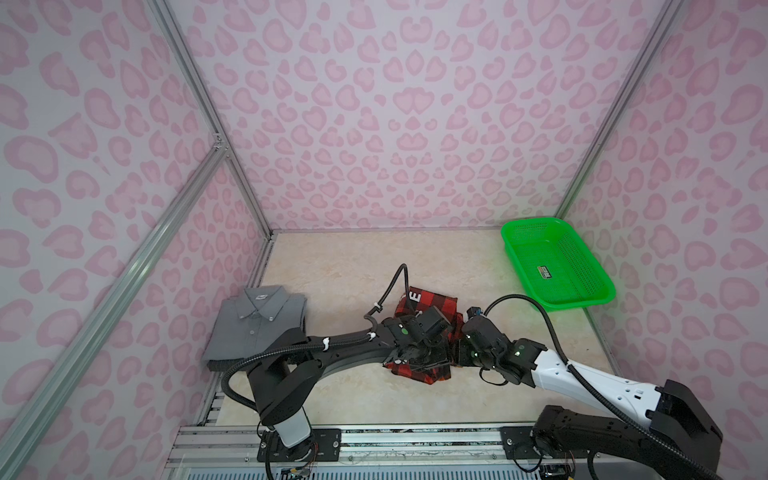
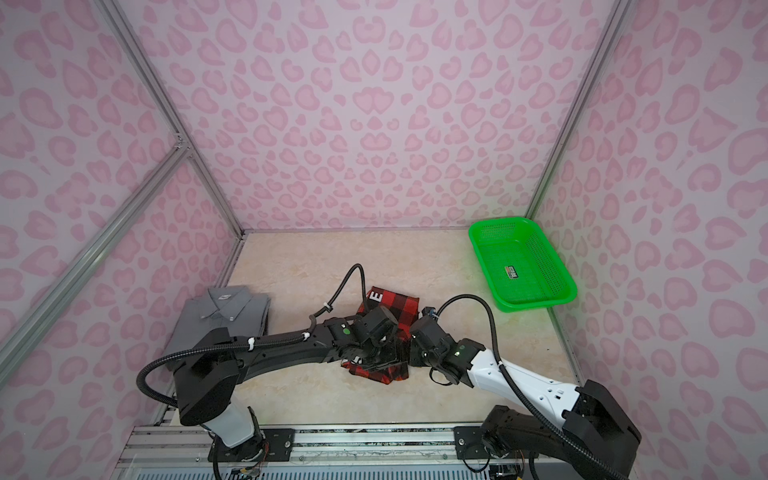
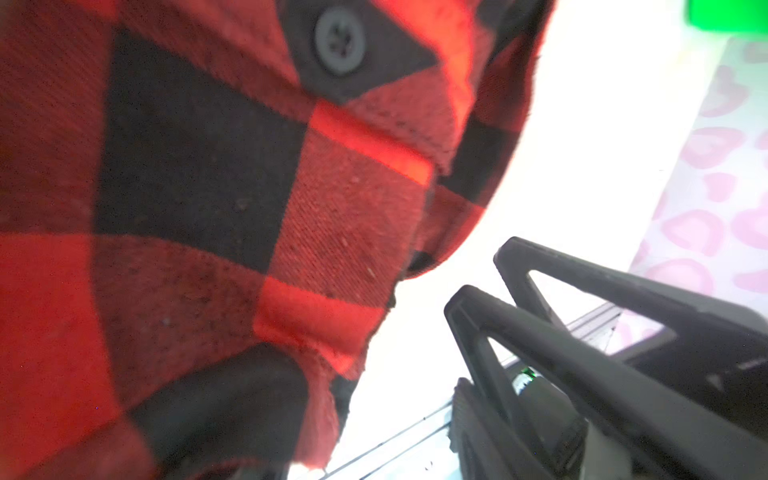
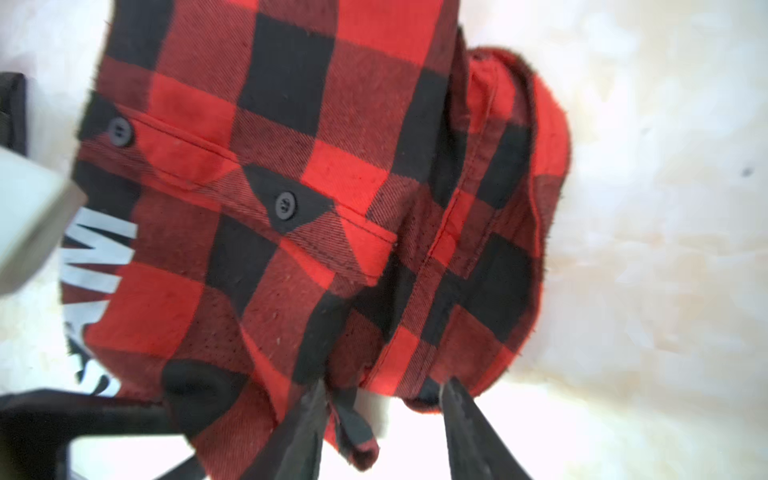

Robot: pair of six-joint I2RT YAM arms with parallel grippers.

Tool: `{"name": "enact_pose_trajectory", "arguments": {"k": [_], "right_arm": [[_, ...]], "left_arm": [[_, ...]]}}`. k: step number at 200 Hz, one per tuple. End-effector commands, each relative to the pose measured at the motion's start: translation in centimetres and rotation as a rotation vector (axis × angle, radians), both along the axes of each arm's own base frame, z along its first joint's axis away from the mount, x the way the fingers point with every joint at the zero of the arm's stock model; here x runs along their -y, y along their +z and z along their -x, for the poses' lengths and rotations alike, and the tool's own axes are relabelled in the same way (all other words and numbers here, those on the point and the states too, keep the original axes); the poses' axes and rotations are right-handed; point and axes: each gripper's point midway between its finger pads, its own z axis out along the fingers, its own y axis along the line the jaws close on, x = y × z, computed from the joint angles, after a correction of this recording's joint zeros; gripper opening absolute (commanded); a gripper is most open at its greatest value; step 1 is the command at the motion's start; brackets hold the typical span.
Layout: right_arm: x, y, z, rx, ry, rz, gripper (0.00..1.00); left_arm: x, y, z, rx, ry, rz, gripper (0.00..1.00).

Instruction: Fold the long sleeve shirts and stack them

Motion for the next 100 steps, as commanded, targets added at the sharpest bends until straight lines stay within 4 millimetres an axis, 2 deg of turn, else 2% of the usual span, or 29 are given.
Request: {"name": "enact_pose_trajectory", "arguments": {"k": [1,18,40,48,58,72,100], "right_arm": [[1.1,0.5,0.4,0.008,-0.004,0.026,0.47],[0.3,2.6,-0.5,0.056,0.007,-0.051,0.43],[-1.4,5.1,-2.0,0.079,0.051,-0.127,0.39],[-1.9,5.8,-2.5,0.079,0.062,-0.139,0.38],[-2.6,6.5,-3.1,0.087,0.074,-0.151,0.37],[-3.5,6.8,-3.5,0.082,0.09,-0.165,0.35],[-4.4,6.4,-3.9,0.054,0.094,-0.187,0.34]], "left_arm": [[-0.4,2.8,-1.1,0.071,-0.024,0.017,0.69],[-1.1,5.1,-2.1,0.114,-0.024,0.028,0.73],[-3.2,7.2,-3.9,0.173,0.013,0.033,0.75],[-3.5,7.6,-4.2,0.181,0.015,0.044,0.81],[-3.6,7.7,-4.1,0.174,0.011,0.044,0.81],[-2.7,7.6,-3.4,0.158,-0.013,0.077,0.81],[-1.0,5.9,-1.4,0.106,-0.072,0.074,0.81]]}}
